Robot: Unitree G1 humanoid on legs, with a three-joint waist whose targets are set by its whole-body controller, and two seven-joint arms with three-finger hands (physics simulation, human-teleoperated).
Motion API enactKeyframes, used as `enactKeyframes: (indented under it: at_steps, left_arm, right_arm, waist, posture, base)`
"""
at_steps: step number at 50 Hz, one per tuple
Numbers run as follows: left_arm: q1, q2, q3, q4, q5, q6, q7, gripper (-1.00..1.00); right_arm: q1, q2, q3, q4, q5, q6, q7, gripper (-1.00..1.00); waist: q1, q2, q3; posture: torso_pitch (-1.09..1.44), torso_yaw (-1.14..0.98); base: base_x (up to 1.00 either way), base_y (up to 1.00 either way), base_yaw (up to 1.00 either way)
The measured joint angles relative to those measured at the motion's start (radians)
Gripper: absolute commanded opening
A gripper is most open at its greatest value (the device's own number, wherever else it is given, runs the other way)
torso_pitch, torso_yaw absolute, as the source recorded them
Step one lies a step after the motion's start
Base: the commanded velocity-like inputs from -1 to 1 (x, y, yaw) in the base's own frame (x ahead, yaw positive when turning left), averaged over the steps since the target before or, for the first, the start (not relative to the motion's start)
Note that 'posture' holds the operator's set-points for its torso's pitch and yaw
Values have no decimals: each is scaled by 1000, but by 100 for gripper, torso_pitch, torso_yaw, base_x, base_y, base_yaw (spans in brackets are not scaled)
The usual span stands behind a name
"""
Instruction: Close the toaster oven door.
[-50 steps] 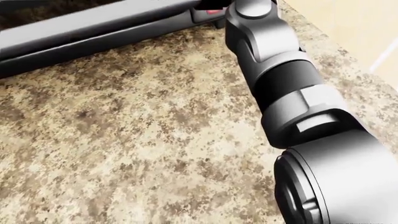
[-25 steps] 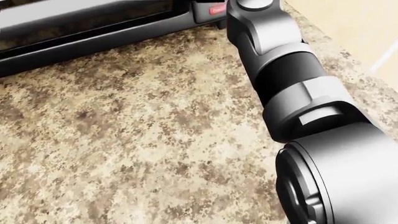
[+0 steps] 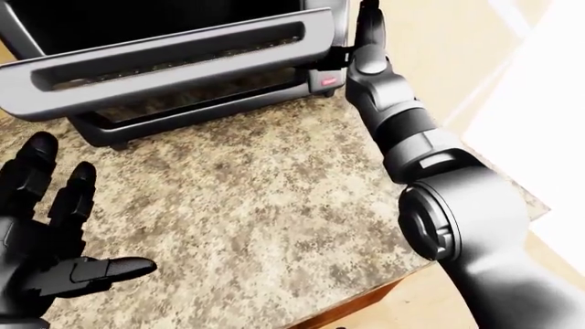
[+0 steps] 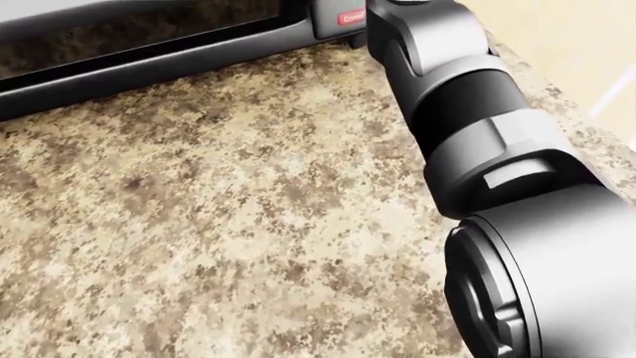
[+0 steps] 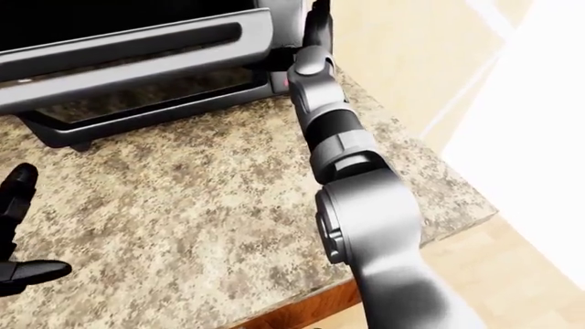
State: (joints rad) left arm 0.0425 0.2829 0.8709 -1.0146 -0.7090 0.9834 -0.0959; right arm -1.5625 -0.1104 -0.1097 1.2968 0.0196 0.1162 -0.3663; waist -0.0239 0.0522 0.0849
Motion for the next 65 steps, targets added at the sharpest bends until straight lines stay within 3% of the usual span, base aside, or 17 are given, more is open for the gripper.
enactKeyframes:
  at_steps: [6,11,18,23,27,31,36,42,65]
  left_arm:
    - [18,-3,-11,-12,-35,10,13,100]
    - [92,-4,-96,-10,-60,-50,51,100]
    - [96,44,-187,-8,-82,-97,112,100]
    - [92,42,-315,-11,-38,-133,122,100]
    - [38,27,-348,-8,20,-109,110,100]
    - [45,-29,-428,-8,112,-112,67,100]
    - [-29,-55,-477,-1,197,-61,27,100]
    - [-59,-79,-581,-6,258,-48,16,100]
    - [-253,-77,-539,45,274,98,4,100]
  right_arm:
    - [-9,-3,1,2,-2,10,5,100]
    - [-14,-6,-1,2,-4,12,4,100]
    - [-20,-4,-3,-2,-1,9,0,100]
    - [-19,-1,-4,-9,4,-3,3,100]
    - [-17,2,-5,-16,6,-10,2,100]
    - [-19,-1,-4,-17,5,-13,3,100]
    - [-18,2,-8,-22,9,-26,0,100]
    - [-18,-2,-11,-18,15,-21,-3,100]
    - [-14,-10,-17,-14,15,-26,-30,100]
  waist:
    - [4,-3,3]
    - [7,-6,3]
    - [10,-8,0]
    - [11,-8,-5]
    - [11,-9,-8]
    - [14,-11,-12]
    - [14,-18,-14]
    - [15,-21,-17]
    - [27,-24,-11]
  posture:
    - [0,0]
    - [0,0]
    - [0,0]
    - [0,0]
    - [0,0]
    - [0,0]
    - [0,0]
    - [0,0]
    - [0,0]
  base:
    - [0,0,0]
    - [0,0,0]
    - [0,0,0]
    - [0,0,0]
    - [0,0,0]
    - [0,0,0]
    - [0,0,0]
    - [0,0,0]
    - [0,0,0]
